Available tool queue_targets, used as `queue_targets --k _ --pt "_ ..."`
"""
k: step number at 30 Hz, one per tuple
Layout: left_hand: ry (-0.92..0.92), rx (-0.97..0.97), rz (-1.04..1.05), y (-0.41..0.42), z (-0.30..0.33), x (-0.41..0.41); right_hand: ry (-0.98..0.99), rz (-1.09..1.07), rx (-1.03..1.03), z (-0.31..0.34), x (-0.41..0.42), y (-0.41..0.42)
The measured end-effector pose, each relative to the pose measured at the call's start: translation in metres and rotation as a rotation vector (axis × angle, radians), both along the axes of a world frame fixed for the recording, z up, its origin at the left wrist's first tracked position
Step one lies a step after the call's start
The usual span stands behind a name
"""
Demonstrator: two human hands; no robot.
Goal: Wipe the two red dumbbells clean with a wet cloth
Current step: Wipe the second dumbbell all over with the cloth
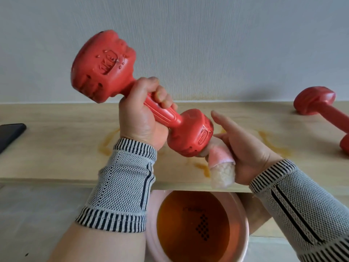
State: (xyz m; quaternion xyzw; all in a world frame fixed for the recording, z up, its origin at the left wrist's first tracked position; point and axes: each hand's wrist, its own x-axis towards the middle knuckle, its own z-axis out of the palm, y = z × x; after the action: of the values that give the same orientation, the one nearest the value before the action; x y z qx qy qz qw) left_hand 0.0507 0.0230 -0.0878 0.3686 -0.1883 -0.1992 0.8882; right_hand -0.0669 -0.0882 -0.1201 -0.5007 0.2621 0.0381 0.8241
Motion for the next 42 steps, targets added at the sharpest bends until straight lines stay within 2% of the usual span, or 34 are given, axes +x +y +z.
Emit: queue_targets --k 2,3,5,7,11,13,18,20,22,24,25,28,31,34,37,39,42 --pt "0.015 0.064 0.058 -0.002 0.004 -0.003 -0.072 0.038 -0.003 0.002 -0.001 0.001" --pt "0.006 0.162 0.135 -0.003 0.005 -0.004 -0.101 0.028 -0.002 0.003 -0.002 0.003" --pt "-0.058 0.37 0.282 -0.006 0.005 -0.003 -0.126 -0.038 0.03 -0.001 0.0 0.002" --pt "-0.051 0.419 0.375 -0.009 0.004 -0.005 -0.151 -0.12 0.035 -0.007 0.003 0.001" --pt "0.216 0.18 0.37 -0.012 0.003 -0.006 -0.268 -0.219 -0.128 -0.011 0.004 0.006" --pt "0.278 0.11 0.322 -0.014 0.005 -0.004 -0.299 -0.253 -0.213 -0.015 0.005 0.009" --pt "0.251 0.134 0.303 -0.01 0.002 0.003 -0.272 -0.183 -0.241 -0.012 0.003 0.008" --pt "0.21 0.12 0.321 -0.009 0.0 0.006 -0.249 -0.232 -0.258 -0.004 0.001 0.003" --pt "0.151 0.111 0.331 -0.006 -0.002 0.009 -0.26 -0.393 -0.45 0.002 -0.002 -0.003" --pt "0.075 0.113 0.346 -0.006 -0.004 0.01 -0.317 -0.518 -0.838 0.01 -0.005 -0.001" --pt "0.032 0.122 0.355 -0.006 -0.005 0.01 -0.376 -0.513 -1.052 0.014 -0.006 0.003" --pt "-0.086 0.19 0.377 -0.01 -0.005 0.005 -0.524 -0.287 -1.514 0.016 -0.001 0.024" --pt "-0.175 0.246 0.362 -0.012 -0.009 0.0 -0.569 -0.055 -1.741 -0.001 0.009 0.03" --pt "-0.2 0.271 0.341 -0.012 -0.009 -0.003 -0.473 -0.136 -1.694 -0.002 0.009 0.017" --pt "-0.049 0.191 0.286 -0.011 -0.004 -0.007 -0.282 -0.297 -1.562 0.005 0.003 -0.001" --pt "0.109 0.105 0.235 -0.009 -0.001 -0.004 -0.197 -0.383 -1.242 0.007 -0.001 -0.013" --pt "0.28 -0.016 0.184 -0.001 0.001 0.008 -0.224 -0.373 -0.643 0.006 -0.004 -0.014"
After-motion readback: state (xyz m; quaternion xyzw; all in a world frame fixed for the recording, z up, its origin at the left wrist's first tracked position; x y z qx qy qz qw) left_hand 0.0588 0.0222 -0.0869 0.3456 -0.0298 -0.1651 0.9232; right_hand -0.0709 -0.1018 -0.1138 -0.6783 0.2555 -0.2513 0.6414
